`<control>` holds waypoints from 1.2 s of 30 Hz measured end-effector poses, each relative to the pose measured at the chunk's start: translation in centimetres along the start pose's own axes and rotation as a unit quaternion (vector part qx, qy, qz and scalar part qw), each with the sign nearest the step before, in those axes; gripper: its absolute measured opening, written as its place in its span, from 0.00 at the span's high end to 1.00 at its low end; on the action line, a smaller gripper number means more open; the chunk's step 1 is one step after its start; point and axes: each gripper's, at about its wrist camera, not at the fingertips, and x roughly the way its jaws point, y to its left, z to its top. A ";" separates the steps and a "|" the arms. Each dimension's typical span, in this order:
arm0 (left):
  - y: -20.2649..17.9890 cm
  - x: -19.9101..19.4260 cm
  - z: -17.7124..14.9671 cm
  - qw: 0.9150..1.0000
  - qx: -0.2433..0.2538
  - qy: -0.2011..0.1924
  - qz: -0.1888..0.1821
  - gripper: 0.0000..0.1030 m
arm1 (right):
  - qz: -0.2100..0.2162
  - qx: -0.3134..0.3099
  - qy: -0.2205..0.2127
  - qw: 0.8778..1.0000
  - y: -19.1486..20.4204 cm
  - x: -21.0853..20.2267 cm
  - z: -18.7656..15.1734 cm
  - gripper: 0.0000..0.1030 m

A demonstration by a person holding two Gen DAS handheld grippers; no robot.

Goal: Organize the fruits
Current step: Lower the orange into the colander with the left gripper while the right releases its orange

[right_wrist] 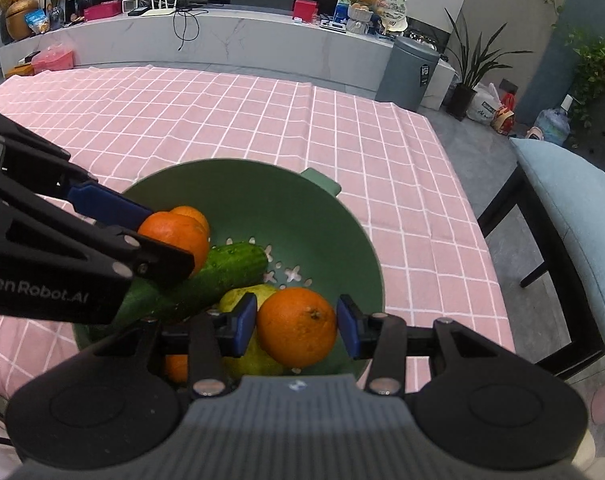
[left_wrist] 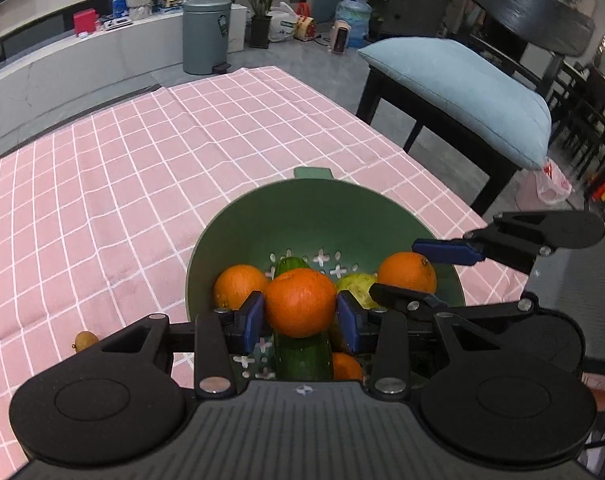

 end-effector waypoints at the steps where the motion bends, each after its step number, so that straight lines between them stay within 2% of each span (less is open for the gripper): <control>1: 0.1 0.1 0.1 1.000 -0.004 -0.001 0.001 0.56 | -0.001 -0.001 0.000 1.000 0.0 0.1 0.1 0.60; 8: -1.1 0.3 0.3 0.999 0.033 0.000 0.018 0.53 | -0.005 -0.004 -0.002 1.000 0.0 -0.1 0.2 0.58; 13: -1.0 -0.1 0.3 1.000 0.027 0.001 -0.001 0.43 | -0.003 -0.014 -0.001 1.000 0.2 -0.4 0.2 0.55; 15: -1.1 -0.4 0.2 1.000 0.027 -0.001 -0.002 0.41 | -0.003 -0.014 -0.001 1.000 0.2 -0.5 0.1 0.50; 20: -1.3 -1.3 0.0 1.000 0.022 -0.005 -0.009 0.39 | -0.002 -0.010 -0.004 1.000 0.3 -1.2 0.0 0.42; 26: -1.5 -2.7 -0.3 1.000 0.020 -0.013 -0.003 0.39 | -0.005 -0.008 -0.013 1.000 0.6 -2.5 -0.1 0.39; 29: -1.2 -3.5 -0.6 1.000 0.014 -0.015 0.001 0.39 | -0.003 -0.005 -0.020 1.000 1.0 -3.2 -0.1 0.30; 36: -0.5 -6.1 -1.5 0.999 0.017 -0.031 0.018 0.39 | 0.012 0.002 -0.045 0.999 3.0 -5.0 -0.1 0.30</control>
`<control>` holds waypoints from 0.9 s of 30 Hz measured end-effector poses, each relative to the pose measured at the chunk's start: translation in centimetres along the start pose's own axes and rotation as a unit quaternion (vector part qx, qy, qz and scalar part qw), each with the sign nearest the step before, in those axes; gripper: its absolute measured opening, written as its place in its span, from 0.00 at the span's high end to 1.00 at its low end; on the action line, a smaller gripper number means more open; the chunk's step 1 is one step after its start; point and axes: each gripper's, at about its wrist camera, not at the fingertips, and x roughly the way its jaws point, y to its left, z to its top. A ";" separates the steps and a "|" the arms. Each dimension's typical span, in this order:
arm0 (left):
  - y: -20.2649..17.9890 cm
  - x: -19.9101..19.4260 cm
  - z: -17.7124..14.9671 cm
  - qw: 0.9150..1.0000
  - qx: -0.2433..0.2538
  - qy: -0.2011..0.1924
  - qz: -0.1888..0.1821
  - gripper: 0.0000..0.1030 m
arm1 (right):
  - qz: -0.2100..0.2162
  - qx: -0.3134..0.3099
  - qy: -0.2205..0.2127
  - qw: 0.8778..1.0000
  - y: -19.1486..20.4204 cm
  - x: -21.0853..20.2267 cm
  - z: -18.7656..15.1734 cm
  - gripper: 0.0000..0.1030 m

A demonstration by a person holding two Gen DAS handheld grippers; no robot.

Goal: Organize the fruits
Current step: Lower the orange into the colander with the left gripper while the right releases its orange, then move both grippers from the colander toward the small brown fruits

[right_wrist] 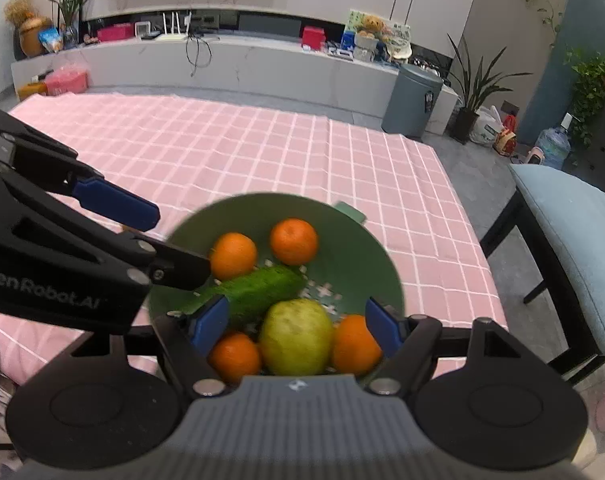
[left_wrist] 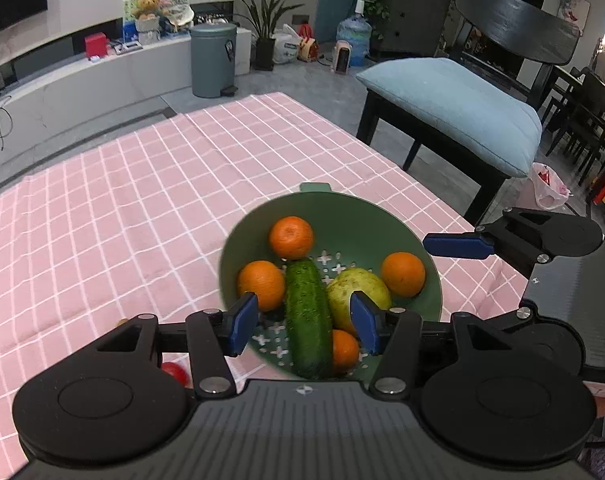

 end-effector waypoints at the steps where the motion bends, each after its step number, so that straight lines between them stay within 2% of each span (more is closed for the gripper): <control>1: 0.2 -0.4 -0.2 1.000 0.000 -0.002 0.001 0.39 | 0.002 0.003 -0.004 1.000 0.4 -0.3 0.1 0.29; 8: 2.2 -3.1 -2.1 1.000 0.002 -0.021 0.023 0.39 | 0.020 0.025 -0.027 0.999 2.9 -1.8 -0.1 0.27; 14: 4.7 -4.7 -3.9 0.999 -0.018 -0.023 0.038 0.39 | 0.038 0.034 -0.030 0.998 5.2 -2.3 -0.7 0.27; 23: 8.4 -5.6 -7.5 0.998 -0.045 -0.011 0.041 0.39 | 0.079 0.020 -0.036 0.996 9.5 -2.9 -1.9 0.49; 27: 9.3 -5.6 -8.5 0.998 -0.056 -0.014 0.034 0.39 | 0.087 0.014 -0.031 0.996 11.1 -2.2 -2.7 0.54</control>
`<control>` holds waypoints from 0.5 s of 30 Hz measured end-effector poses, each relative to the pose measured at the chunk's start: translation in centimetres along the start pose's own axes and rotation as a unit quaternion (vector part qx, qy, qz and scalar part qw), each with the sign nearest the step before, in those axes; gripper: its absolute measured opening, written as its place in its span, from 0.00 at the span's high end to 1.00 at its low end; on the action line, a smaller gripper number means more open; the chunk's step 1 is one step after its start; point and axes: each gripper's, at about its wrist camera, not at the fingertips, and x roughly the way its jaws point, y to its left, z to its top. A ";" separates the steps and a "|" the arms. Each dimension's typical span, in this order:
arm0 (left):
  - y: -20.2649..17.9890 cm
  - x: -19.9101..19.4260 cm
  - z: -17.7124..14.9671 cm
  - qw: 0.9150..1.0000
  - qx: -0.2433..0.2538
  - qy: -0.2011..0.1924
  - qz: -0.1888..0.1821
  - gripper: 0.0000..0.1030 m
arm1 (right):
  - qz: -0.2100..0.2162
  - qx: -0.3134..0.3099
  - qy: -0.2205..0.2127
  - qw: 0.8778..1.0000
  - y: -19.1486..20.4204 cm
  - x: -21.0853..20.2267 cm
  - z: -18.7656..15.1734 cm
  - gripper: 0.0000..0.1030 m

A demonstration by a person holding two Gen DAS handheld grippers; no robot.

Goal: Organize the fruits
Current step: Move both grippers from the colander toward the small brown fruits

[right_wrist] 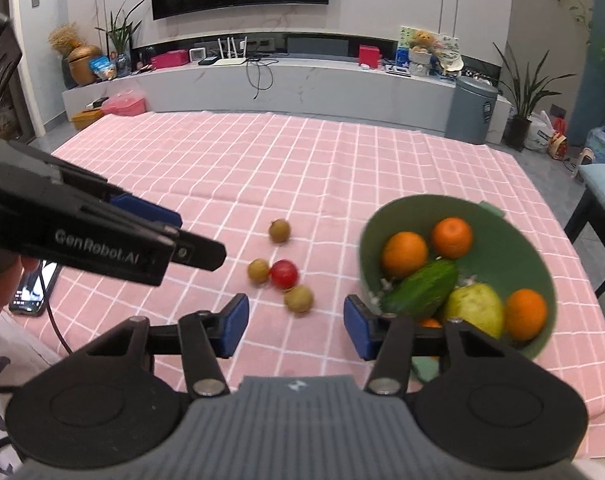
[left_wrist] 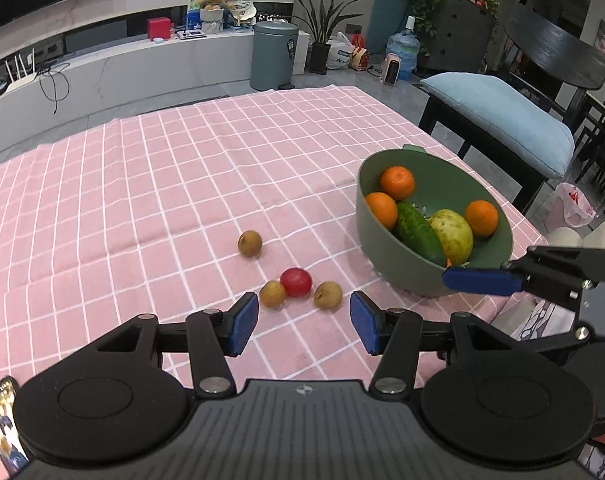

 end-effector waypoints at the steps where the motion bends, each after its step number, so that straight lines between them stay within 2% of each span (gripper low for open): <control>1: 0.4 0.2 -0.2 1.000 -0.003 0.001 -0.001 0.39 | -0.003 -0.002 0.004 1.000 0.3 0.4 -0.2 0.55; 11: 3.1 2.8 -2.5 0.999 -0.045 0.021 -0.010 0.48 | -0.005 0.005 0.031 0.999 1.3 3.8 -1.0 0.69; 15: 3.9 3.6 -2.7 0.998 -0.064 0.021 -0.015 0.52 | -0.009 0.001 0.032 0.999 1.6 4.9 -0.8 0.69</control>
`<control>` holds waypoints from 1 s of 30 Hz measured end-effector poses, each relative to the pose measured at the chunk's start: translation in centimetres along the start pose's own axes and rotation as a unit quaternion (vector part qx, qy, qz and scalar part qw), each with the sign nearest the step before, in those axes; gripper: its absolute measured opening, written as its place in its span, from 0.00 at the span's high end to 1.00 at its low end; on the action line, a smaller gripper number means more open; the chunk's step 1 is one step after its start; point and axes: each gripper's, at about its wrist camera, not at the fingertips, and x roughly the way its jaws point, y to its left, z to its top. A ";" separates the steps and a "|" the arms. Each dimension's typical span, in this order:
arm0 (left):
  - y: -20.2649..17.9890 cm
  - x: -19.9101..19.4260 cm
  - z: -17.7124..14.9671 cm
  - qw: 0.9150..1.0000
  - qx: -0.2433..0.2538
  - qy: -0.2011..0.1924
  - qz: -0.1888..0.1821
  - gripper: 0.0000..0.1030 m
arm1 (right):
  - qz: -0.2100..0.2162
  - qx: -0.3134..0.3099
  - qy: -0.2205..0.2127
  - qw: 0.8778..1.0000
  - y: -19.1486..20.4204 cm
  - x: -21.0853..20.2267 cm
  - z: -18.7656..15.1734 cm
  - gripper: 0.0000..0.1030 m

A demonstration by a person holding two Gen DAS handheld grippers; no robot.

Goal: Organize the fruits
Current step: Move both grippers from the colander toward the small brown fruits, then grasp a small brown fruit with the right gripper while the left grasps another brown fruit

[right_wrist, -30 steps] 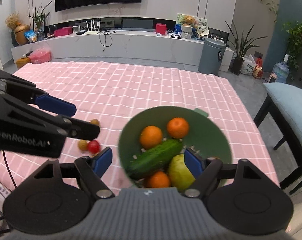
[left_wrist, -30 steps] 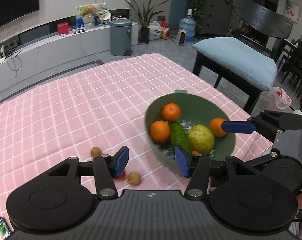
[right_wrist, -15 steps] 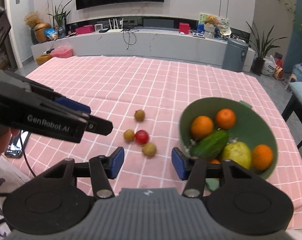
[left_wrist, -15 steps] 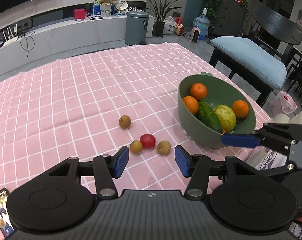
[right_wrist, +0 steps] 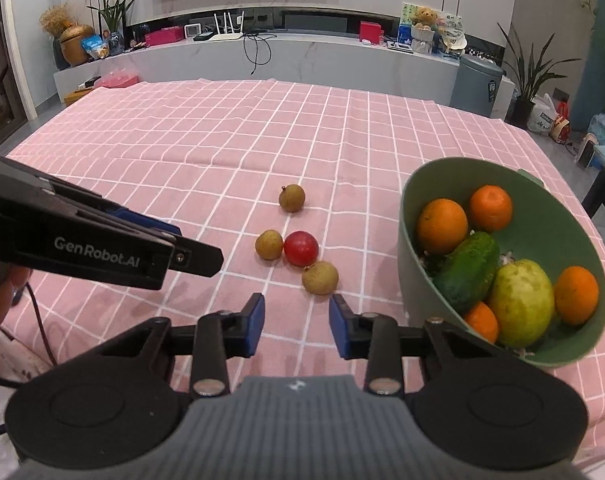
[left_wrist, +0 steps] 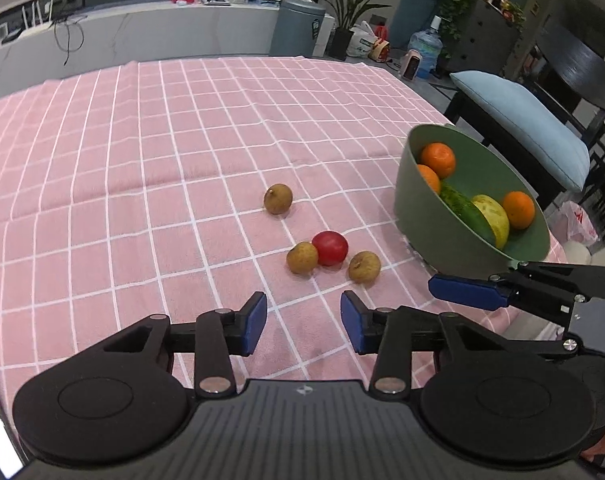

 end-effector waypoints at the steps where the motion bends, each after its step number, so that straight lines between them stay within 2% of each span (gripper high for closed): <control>1: 0.2 0.2 0.0 1.000 -0.005 -0.001 -0.003 0.52 | -0.002 0.000 -0.001 1.000 0.2 0.2 0.1 0.69; 11: 1.1 1.8 0.7 1.000 -0.016 -0.005 -0.007 0.52 | -0.020 0.009 0.006 1.000 0.3 3.1 0.8 0.70; 19: 0.4 3.5 1.2 1.000 0.001 0.006 -0.016 0.55 | -0.031 0.011 0.017 0.999 0.0 4.7 0.7 0.71; 24: 0.0 4.6 1.5 1.000 0.018 0.010 -0.005 0.57 | -0.047 0.004 0.011 0.999 0.2 5.3 1.0 0.73; 30: 0.1 5.3 1.8 1.000 0.021 0.008 -0.005 0.62 | -0.045 0.003 0.017 0.999 0.1 6.3 1.2 0.73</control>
